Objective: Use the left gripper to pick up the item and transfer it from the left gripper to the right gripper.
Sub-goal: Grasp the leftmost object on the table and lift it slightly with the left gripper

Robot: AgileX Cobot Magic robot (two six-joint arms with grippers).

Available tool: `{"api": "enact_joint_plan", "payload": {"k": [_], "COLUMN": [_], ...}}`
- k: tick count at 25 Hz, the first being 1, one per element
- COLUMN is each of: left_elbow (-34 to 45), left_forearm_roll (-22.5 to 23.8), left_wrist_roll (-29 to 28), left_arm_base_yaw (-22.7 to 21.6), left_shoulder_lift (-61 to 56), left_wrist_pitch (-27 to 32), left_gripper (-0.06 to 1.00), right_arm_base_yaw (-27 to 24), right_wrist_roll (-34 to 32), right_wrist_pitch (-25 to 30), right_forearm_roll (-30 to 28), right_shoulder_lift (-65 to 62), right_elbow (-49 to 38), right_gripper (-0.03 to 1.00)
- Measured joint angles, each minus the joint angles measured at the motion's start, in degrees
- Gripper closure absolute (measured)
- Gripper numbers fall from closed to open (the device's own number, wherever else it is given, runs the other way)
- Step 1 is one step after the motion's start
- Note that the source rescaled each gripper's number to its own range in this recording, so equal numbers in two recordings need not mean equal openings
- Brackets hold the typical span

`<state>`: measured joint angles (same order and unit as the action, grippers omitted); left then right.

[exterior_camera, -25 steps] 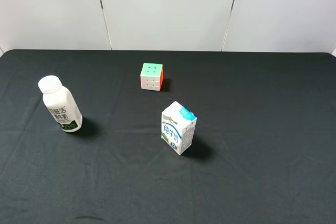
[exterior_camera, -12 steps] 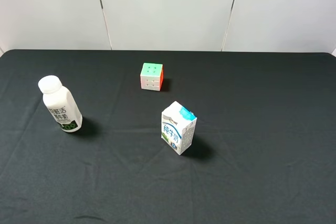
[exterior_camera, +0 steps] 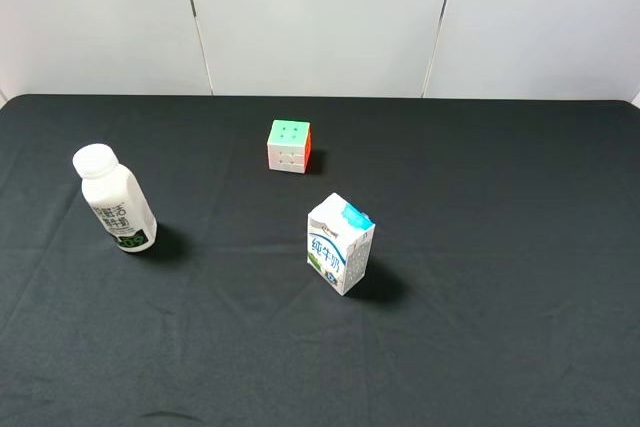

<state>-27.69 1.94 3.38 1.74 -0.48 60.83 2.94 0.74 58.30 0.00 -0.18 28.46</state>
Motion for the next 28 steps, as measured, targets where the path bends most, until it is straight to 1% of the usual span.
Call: {"api": "enact_joint_plan", "payload": {"k": [2,5,9,14,19,26,28], "left_elbow": [-0.4,-3.0,-8.3,-14.7,-18.9,-22.6,-23.8], "left_forearm_roll": [0.0,0.0,0.0,0.1,0.2,1.0,1.0], "left_wrist_roll": [0.0,0.0,0.0,0.0,-3.4,-9.7,-10.7], "left_arm_base_yaw": [0.0,0.0,0.0,0.0,0.3,4.6,5.9], "left_shoulder_lift": [0.1,2.8,10.5,23.6,34.8,49.0,54.0], "left_wrist_pitch": [0.1,0.5,0.8,2.6,3.7,2.9,2.0], "left_gripper": [-0.03,-0.05,-0.05,-0.05,-0.06,-0.06,-0.06], "right_arm_base_yaw": [0.0,0.0,0.0,0.0,0.0,0.0,0.0], "right_wrist_roll": [0.0,0.0,0.0,0.0,0.0,0.0,0.0], "right_wrist_pitch": [0.0,0.0,0.0,0.0,0.0,0.0,0.0], "right_forearm_roll": [0.0,0.0,0.0,0.0,0.0,0.0,0.0], "right_shoulder_lift": [0.0,0.0,0.0,0.0,0.0,0.0,0.0], "right_elbow": [0.0,0.0,0.0,0.0,0.0,0.0,0.0], "right_gripper": [-0.03,-0.03,-0.03,-0.03,-0.03,-0.03,-0.03]}}
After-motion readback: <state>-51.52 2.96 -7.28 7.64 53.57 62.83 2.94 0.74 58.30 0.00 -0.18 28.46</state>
